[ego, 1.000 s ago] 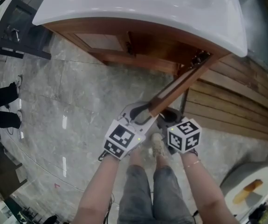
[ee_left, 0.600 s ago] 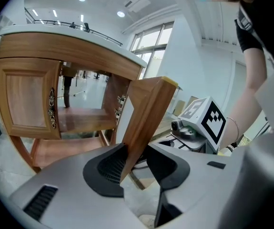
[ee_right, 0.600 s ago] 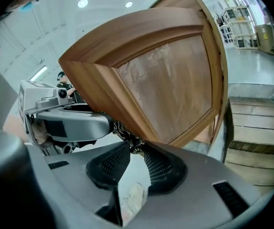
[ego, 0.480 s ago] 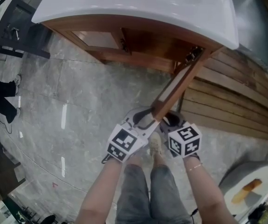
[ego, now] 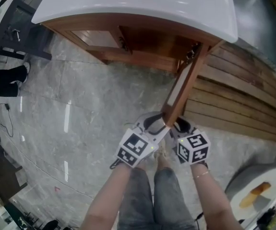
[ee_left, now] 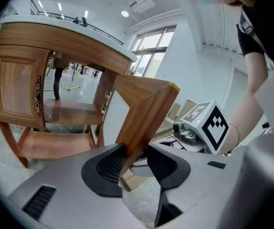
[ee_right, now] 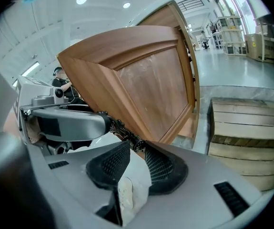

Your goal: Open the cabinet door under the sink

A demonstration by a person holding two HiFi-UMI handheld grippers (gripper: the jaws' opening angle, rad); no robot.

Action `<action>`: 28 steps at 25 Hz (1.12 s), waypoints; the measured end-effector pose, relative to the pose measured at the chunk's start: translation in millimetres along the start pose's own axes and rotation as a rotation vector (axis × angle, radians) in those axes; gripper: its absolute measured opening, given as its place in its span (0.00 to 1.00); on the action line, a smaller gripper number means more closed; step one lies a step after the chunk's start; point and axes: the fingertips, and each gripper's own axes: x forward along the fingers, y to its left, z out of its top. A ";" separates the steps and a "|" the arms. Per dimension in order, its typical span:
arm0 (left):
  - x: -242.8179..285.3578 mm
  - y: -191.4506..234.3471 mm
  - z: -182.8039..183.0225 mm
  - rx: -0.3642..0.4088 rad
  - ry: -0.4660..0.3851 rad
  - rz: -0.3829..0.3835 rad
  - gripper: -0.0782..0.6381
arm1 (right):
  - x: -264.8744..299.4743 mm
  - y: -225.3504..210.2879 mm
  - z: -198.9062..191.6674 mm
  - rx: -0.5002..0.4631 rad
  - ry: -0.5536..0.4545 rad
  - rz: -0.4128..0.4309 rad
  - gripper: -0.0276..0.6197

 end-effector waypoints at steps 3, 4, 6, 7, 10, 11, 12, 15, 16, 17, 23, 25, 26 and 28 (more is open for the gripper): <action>8.5 -12.4 -1.9 -0.009 -0.006 -0.031 0.31 | -10.9 -10.2 -7.3 0.016 -0.007 -0.030 0.18; 11.8 -16.3 -2.3 -0.007 -0.005 -0.039 0.31 | -14.2 -13.9 -9.5 0.022 -0.008 -0.037 0.18; 17.6 -23.6 -2.4 -0.003 0.002 -0.052 0.31 | -20.7 -20.8 -13.1 0.028 -0.005 -0.047 0.18; 20.2 -27.4 -2.3 -0.003 0.005 -0.060 0.31 | -24.1 -24.4 -14.9 0.031 -0.003 -0.054 0.18; 28.9 -38.8 -1.3 -0.001 0.011 -0.099 0.31 | -33.5 -37.1 -22.5 0.049 -0.001 -0.087 0.18; 32.2 -42.2 -0.5 0.005 0.013 -0.112 0.31 | -35.7 -40.8 -25.5 0.054 0.002 -0.099 0.18; 35.4 -45.2 0.2 0.008 0.013 -0.123 0.31 | -37.5 -43.6 -28.1 0.058 0.005 -0.108 0.18; 39.9 -49.0 0.5 0.000 0.006 -0.134 0.31 | -40.2 -47.6 -31.2 0.069 0.010 -0.118 0.17; 39.7 -48.7 0.6 -0.006 0.002 -0.133 0.31 | -40.1 -47.6 -30.9 0.071 0.009 -0.119 0.17; 39.3 -48.3 0.6 -0.011 -0.002 -0.132 0.31 | -39.9 -47.5 -30.5 0.071 0.008 -0.122 0.17; 41.0 -48.9 -0.1 -0.020 -0.010 -0.142 0.31 | -41.4 -46.6 -31.3 0.079 -0.009 -0.126 0.18; 41.1 -48.6 -3.1 -0.030 -0.001 -0.140 0.31 | -41.3 -43.9 -31.5 0.070 -0.006 -0.120 0.19; 40.5 -48.8 -5.1 -0.032 0.007 -0.138 0.31 | -41.7 -43.0 -31.8 0.068 -0.003 -0.119 0.19; 38.0 -51.0 -7.0 -0.026 0.016 -0.137 0.31 | -44.0 -40.9 -31.7 0.063 -0.001 -0.117 0.19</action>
